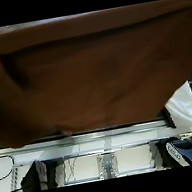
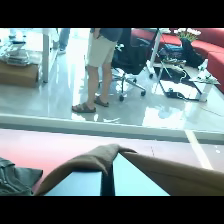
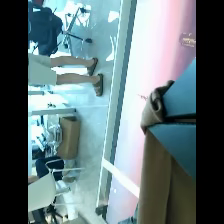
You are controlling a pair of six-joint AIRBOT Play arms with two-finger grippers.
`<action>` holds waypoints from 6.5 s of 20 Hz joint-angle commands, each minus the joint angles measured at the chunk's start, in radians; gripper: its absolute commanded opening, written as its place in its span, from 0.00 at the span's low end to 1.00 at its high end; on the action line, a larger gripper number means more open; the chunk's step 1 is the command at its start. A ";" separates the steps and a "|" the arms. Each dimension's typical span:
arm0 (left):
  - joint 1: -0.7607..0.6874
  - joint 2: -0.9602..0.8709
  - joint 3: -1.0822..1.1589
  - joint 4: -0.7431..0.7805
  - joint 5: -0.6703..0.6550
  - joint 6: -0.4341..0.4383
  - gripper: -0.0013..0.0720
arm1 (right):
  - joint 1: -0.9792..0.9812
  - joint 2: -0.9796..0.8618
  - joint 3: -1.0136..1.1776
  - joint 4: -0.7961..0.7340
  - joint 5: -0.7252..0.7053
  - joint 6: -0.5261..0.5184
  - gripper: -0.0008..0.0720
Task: Fold the shirts.
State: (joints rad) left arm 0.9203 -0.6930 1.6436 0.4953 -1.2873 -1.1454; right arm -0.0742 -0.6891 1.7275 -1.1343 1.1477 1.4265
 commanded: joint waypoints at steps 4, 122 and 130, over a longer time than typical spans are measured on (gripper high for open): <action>-0.340 -0.306 0.060 0.227 -0.051 -0.057 0.03 | 0.000 -0.346 0.050 -0.040 0.164 0.005 0.02; -0.573 0.212 -1.102 0.231 -0.023 -0.395 0.03 | -0.137 0.040 -1.090 0.406 -0.022 0.069 0.02; -0.551 0.267 -0.910 0.500 0.003 -0.444 0.03 | -0.137 0.051 -0.930 0.236 0.065 0.100 0.02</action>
State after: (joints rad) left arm 0.3710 -0.3866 0.6895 0.9394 -1.2903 -1.6241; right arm -0.2123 -0.6086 0.7609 -0.8558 1.1900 1.5414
